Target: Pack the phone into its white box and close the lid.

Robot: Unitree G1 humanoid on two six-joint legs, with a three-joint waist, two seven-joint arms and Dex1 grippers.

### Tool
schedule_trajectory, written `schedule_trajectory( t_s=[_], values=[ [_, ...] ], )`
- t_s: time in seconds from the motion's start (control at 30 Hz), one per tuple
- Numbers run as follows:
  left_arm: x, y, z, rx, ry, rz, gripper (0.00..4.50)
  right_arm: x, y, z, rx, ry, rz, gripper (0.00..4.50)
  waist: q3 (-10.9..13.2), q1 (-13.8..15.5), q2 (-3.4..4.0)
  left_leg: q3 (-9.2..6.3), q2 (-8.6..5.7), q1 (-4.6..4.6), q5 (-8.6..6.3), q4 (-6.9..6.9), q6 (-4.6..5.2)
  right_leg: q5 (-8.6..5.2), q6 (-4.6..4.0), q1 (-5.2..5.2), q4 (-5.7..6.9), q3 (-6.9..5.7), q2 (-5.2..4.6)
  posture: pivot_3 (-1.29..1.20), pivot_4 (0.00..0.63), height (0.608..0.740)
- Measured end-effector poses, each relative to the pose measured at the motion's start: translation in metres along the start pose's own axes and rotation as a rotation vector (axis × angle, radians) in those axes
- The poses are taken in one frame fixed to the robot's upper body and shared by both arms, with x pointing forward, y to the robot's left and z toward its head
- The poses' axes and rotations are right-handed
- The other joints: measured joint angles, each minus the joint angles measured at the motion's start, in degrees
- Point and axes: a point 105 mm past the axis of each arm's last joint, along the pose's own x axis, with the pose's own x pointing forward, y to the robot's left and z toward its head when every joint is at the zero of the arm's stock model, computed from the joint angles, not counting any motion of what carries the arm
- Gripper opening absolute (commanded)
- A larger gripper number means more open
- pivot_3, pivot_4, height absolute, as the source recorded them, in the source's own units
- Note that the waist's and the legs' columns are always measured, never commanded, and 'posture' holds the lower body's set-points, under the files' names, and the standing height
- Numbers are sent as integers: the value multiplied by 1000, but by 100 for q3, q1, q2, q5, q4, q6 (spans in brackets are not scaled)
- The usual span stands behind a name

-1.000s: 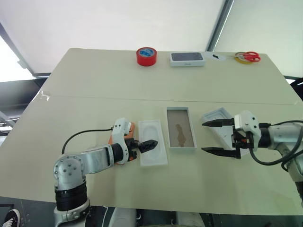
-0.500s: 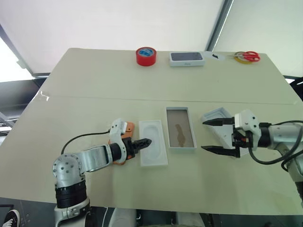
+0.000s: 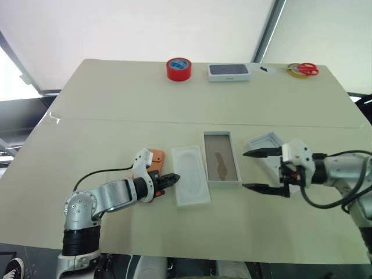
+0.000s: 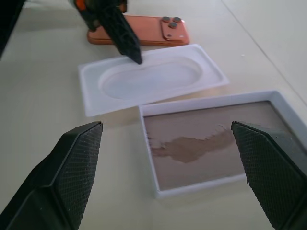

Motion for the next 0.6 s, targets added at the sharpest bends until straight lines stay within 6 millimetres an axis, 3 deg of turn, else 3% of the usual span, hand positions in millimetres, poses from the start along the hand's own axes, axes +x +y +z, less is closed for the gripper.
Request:
schedule_trajectory(
  t_s=[0.17,0.33,0.43,0.5,0.6],
  values=[
    [-5,3,7,-38,-15,19,67,12,5,-7,-12,37,25,4500,4,-2,-7,0,-1,-3,0,1,0,-1,-1,-1,-3,-1,0,0,150,730],
    [-23,-6,46,116,-100,32,67,46,-1,-21,-55,113,41,4500,11,-24,-14,3,-1,-5,5,-13,-8,-2,-4,-12,-7,-1,8,0,150,730],
    [-28,-5,49,141,-109,32,67,51,-4,-33,-56,178,48,4500,16,1,-22,4,-9,-8,5,-22,-6,0,0,-12,-20,-2,2,0,150,730],
    [-28,-5,51,149,-114,18,0,59,-5,-34,-43,173,56,3960,24,-10,-36,3,-7,-7,5,-22,-7,0,1,-12,-18,-3,4,0,150,730],
    [-30,-7,52,157,-116,-7,0,65,-5,-41,-42,204,74,2658,24,-8,-36,2,-5,-4,9,-21,-13,0,1,-12,-10,-4,5,0,150,730]
  ],
)
